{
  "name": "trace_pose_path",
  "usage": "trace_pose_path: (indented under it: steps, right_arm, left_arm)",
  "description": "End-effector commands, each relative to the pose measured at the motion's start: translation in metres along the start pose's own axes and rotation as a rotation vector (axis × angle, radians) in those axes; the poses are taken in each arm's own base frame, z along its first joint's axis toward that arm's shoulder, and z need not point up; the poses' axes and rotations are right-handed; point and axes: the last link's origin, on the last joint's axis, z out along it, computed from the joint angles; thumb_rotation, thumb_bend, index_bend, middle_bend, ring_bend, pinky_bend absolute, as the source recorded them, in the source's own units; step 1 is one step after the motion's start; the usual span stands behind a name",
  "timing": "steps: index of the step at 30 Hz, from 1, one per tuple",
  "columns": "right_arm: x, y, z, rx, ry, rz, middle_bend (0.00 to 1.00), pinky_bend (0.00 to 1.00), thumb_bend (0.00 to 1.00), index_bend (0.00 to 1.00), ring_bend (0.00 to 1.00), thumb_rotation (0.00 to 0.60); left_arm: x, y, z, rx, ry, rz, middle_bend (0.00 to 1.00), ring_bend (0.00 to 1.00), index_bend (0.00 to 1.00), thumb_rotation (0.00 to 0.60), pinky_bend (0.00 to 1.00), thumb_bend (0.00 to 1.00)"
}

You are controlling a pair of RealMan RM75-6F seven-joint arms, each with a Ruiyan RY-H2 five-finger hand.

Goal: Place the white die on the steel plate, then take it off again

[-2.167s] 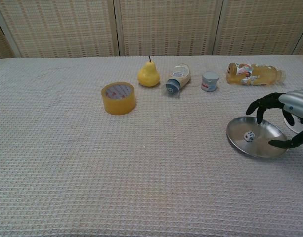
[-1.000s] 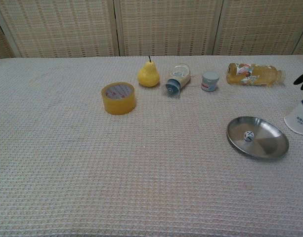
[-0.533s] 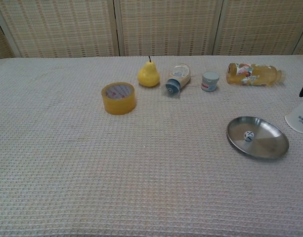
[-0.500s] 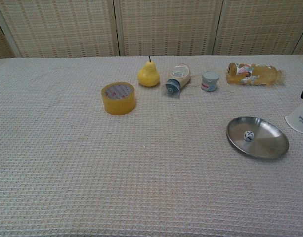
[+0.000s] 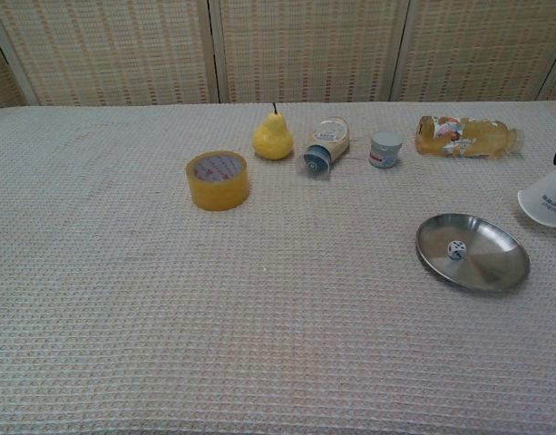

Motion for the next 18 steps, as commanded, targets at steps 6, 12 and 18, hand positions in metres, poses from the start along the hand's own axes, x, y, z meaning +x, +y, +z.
trace_pose_path:
  steps: [6, 12, 18]
  right_arm:
    - [0.025, -0.057, -0.012, 0.154, -0.048, 0.204, 0.57, 0.8, 0.26, 0.62, 0.5, 0.6]
    - [0.04, -0.075, -0.018, 0.174, -0.11, 0.212, 0.57, 0.8, 0.26, 0.62, 0.5, 0.6]
    - [0.035, -0.077, -0.018, 0.163, -0.143, 0.211, 0.57, 0.8, 0.26, 0.62, 0.5, 0.6]
  left_arm:
    - [0.0, 0.001, 0.0, 0.001, -0.004, 0.004, 0.56, 0.53, 0.47, 0.6, 0.66, 0.43]
    - [0.0, 0.001, -0.001, -0.002, -0.003, 0.004, 0.56, 0.53, 0.47, 0.6, 0.66, 0.43]
    - [0.0, 0.001, -0.001, -0.001, -0.003, 0.002, 0.56, 0.54, 0.47, 0.6, 0.65, 0.43]
